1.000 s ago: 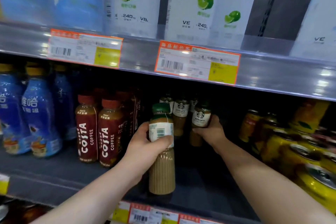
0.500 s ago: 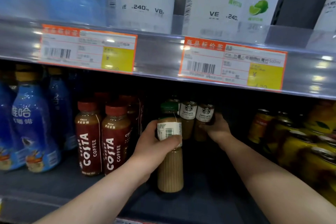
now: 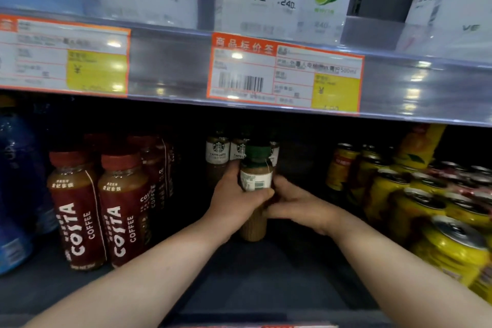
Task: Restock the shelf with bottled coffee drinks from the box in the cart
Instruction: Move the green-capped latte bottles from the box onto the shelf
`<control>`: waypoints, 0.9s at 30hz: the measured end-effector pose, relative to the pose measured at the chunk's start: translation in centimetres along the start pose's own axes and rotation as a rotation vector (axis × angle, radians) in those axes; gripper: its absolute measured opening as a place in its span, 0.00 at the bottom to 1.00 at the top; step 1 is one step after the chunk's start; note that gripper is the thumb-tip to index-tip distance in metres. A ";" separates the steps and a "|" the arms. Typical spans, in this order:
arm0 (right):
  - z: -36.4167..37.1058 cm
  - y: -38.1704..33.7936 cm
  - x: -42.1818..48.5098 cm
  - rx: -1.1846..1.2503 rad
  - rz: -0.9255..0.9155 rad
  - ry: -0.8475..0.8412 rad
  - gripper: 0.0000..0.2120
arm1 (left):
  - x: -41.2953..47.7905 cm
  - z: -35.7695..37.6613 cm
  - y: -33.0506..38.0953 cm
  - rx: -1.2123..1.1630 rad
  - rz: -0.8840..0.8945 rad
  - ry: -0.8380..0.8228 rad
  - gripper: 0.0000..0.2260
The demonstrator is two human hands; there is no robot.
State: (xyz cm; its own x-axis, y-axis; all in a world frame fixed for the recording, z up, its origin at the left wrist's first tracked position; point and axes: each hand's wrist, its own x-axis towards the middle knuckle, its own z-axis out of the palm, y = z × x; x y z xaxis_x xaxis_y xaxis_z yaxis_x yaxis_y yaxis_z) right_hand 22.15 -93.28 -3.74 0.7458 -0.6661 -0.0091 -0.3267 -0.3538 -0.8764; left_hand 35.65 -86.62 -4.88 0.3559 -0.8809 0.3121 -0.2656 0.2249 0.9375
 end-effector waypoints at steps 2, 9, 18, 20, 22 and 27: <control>0.4 0.5 -0.1 -0.015 -0.018 0.134 0.31 | 0.4 0.8 0.2 0.085 0.031 -0.048 0.25; -1.5 2.5 1.3 -0.096 0.055 0.544 0.31 | -0.4 -0.3 -1.1 0.764 -0.084 -0.398 0.39; -4.1 5.2 4.0 -0.152 0.212 0.696 0.37 | -3.7 -1.5 -3.8 1.212 -0.065 -0.724 0.33; -4.2 5.5 4.2 -0.191 0.226 0.732 0.37 | -3.6 -1.5 -3.9 1.211 -0.064 -0.726 0.33; -4.1 5.7 4.5 -0.162 0.248 0.740 0.39 | -3.6 -1.6 -4.0 1.208 -0.070 -0.728 0.33; -4.0 5.8 4.6 -0.118 0.226 0.678 0.37 | -3.6 -1.6 -4.1 1.205 -0.067 -0.719 0.34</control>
State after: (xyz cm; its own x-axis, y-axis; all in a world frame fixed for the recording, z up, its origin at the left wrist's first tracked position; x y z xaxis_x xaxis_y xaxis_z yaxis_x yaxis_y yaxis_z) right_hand 21.39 -101.06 -6.90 0.1411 -0.9786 0.1496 -0.5192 -0.2019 -0.8305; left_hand 36.92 -83.71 -9.57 -0.0342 -0.9757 -0.2165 -0.9919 0.0067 0.1265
